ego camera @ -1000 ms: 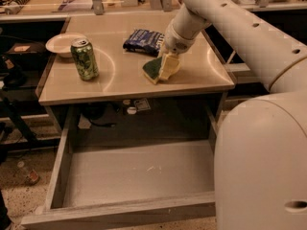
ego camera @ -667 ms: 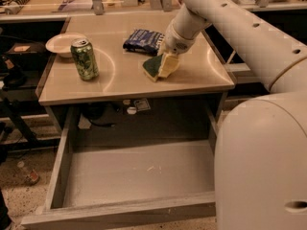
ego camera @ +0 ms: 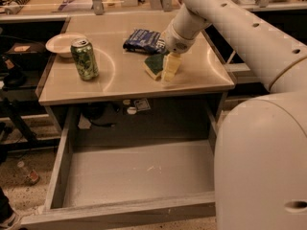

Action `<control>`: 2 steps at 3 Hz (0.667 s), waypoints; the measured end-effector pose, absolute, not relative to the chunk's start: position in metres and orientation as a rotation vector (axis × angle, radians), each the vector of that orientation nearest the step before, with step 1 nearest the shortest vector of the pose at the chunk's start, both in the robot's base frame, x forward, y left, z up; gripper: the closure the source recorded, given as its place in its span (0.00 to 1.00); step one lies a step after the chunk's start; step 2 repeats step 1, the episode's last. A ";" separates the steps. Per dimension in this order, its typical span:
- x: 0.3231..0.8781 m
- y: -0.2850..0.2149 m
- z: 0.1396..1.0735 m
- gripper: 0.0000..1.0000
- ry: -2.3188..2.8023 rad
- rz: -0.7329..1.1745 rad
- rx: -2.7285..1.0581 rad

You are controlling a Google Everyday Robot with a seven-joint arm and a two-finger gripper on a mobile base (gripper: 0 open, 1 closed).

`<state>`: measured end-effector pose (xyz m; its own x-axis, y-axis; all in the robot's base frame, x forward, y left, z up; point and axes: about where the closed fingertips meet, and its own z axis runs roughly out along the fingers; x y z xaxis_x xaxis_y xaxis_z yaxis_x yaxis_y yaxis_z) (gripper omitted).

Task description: Pick sponge from top drawer and place on counter

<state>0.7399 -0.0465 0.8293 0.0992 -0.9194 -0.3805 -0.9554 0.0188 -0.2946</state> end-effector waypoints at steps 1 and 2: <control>0.740 -0.046 0.829 0.00 1.829 0.100 -1.909; 0.740 -0.046 0.829 0.00 1.829 0.100 -1.909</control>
Offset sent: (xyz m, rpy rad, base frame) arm 0.0000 0.0000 0.0000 0.0000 0.0000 0.0000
